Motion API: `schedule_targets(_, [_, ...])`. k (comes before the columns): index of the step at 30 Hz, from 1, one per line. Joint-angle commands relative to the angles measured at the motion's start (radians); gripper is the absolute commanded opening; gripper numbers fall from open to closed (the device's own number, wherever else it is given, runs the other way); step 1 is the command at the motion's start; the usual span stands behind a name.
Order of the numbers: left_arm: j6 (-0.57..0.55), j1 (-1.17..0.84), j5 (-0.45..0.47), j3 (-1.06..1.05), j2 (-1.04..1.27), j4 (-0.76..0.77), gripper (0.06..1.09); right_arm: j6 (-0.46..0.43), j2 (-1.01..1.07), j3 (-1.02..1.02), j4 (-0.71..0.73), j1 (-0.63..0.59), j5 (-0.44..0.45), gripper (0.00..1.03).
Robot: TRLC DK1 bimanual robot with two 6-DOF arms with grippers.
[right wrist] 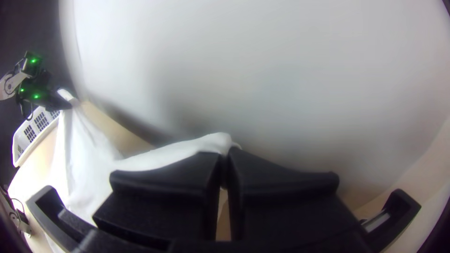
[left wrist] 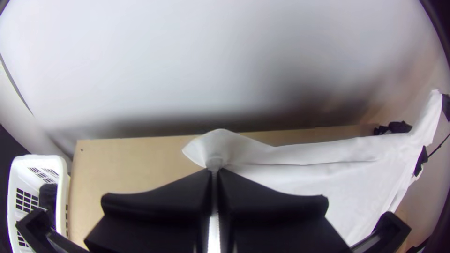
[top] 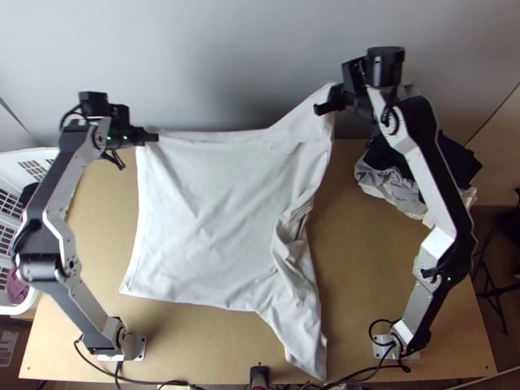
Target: Fold the t-shirt
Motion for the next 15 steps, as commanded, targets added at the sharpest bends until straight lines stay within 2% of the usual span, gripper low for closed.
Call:
schedule_targets(1, [-0.028, 0.016, 0.021, -0.01, -0.203, -0.021, 0.09, 0.018, -0.099, 0.012, 0.048, -0.017, 0.001, 0.03])
schedule_targets(9, [-0.038, 0.06, 0.027, -0.072, -0.465, -0.046, 0.09, 0.082, -0.265, -0.008, 0.053, -0.035, 0.001, 0.03])
schedule_targets(15, [-0.084, 0.144, 0.026, -0.039, -0.691, -0.017, 0.09, 0.056, -0.429, -0.002, 0.106, -0.034, 0.004, 0.03])
